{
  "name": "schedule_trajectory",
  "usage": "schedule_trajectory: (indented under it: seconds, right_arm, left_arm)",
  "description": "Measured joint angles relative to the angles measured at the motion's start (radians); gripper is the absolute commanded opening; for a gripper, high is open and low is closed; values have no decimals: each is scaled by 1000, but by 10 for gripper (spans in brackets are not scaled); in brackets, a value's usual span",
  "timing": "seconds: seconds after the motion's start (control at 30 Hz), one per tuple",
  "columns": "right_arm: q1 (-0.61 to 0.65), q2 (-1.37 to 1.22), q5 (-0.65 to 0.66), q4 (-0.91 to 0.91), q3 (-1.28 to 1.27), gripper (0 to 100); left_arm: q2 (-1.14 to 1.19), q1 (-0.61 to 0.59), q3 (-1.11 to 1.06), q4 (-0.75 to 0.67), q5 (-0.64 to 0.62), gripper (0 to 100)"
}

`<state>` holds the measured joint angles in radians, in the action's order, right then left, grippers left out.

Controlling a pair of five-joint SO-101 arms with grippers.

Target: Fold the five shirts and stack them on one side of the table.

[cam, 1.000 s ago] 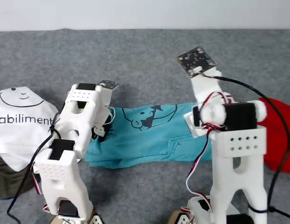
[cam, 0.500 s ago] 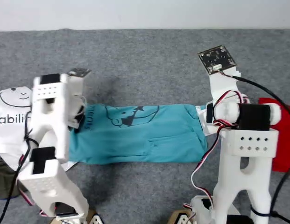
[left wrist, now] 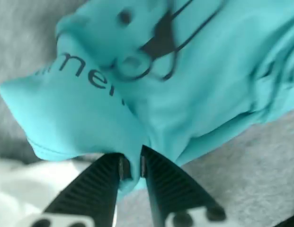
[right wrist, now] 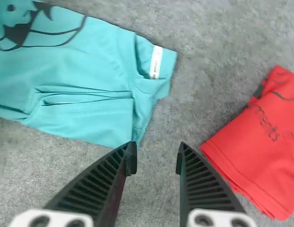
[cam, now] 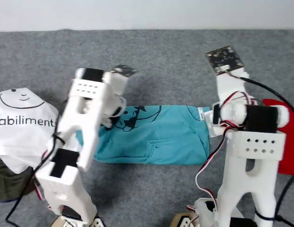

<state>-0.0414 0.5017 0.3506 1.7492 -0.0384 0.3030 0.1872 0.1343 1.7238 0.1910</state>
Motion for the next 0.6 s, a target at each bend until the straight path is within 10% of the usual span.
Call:
schedule_trajectory:
  seconds: [0.6]
  right_arm:
    - [-407,0,169,3,0,150]
  left_arm:
    - [32,423,397,5,-98,3]
